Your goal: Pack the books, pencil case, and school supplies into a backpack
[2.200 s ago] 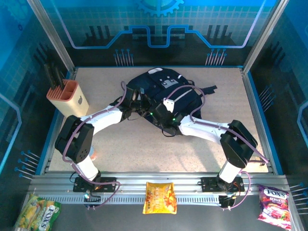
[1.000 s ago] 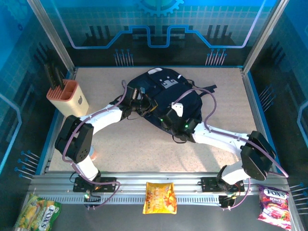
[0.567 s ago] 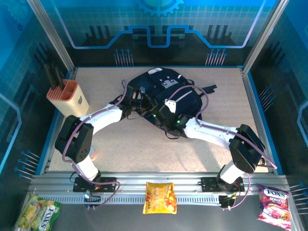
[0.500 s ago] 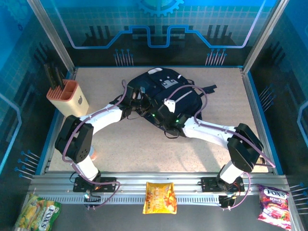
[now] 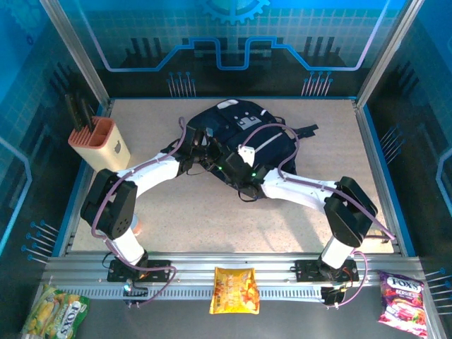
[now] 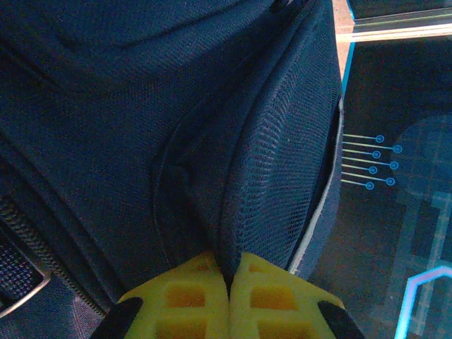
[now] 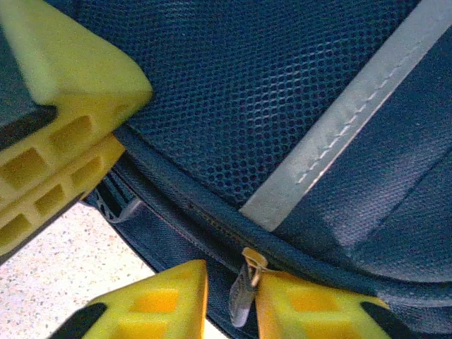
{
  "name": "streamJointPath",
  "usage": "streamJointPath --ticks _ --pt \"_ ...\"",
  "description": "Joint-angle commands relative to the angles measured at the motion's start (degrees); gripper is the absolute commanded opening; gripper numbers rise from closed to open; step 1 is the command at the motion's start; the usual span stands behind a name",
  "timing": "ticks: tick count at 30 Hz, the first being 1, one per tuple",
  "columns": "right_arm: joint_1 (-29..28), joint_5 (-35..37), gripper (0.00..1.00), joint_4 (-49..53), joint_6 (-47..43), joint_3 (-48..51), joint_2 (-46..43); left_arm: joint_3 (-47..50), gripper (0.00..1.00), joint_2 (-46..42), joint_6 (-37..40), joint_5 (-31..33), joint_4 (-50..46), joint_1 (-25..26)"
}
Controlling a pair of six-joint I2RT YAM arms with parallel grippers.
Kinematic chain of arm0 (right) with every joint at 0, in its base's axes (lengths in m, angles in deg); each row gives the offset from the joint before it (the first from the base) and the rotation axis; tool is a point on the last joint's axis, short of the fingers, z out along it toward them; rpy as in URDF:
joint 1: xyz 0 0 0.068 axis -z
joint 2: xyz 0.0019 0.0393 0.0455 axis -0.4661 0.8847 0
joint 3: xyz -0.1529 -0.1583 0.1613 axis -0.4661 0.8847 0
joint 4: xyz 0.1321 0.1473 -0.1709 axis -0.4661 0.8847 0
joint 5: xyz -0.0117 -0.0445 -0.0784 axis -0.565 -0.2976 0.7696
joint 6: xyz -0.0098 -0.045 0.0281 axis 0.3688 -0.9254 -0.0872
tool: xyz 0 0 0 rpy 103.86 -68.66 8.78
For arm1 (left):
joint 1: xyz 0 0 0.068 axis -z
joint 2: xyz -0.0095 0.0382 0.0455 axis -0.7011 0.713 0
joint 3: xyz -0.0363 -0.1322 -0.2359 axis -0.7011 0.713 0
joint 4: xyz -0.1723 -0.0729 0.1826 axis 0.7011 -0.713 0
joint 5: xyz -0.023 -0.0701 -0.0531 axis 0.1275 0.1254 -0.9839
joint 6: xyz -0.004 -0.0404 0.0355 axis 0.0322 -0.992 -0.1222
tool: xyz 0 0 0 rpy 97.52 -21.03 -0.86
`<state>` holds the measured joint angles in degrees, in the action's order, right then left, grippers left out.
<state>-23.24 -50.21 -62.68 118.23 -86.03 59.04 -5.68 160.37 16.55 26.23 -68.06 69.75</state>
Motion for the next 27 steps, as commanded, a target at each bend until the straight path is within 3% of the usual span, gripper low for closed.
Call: streamJointPath --ticks 1,6,14,19,23,27 --pt "0.7 3.6 0.18 1.6 1.2 -2.1 1.3 -2.5 0.00 -0.6 1.8 -3.4 1.4 -0.1" --pt "0.0 5.1 0.00 0.2 -2.2 0.0 -1.7 -2.7 0.00 -0.6 3.1 -1.4 -0.1 -0.8" --pt "-0.4 8.2 0.00 1.5 -4.5 10.7 -12.7 -5.2 0.00 0.0 9.0 6.1 -6.5 -3.9" --pt "2.6 8.7 0.00 3.8 -6.8 15.7 -17.5 -6.3 0.00 2.0 10.1 5.1 -7.2 -5.7" --pt "8.4 4.0 0.00 1.1 -13.2 16.5 -18.9 -6.4 0.00 2.3 10.9 3.6 -7.1 -6.2" --pt "12.7 -9.4 0.00 -5.4 -24.7 14.5 -16.3 -4.9 0.07 0.6 11.3 1.7 -6.2 -7.1"
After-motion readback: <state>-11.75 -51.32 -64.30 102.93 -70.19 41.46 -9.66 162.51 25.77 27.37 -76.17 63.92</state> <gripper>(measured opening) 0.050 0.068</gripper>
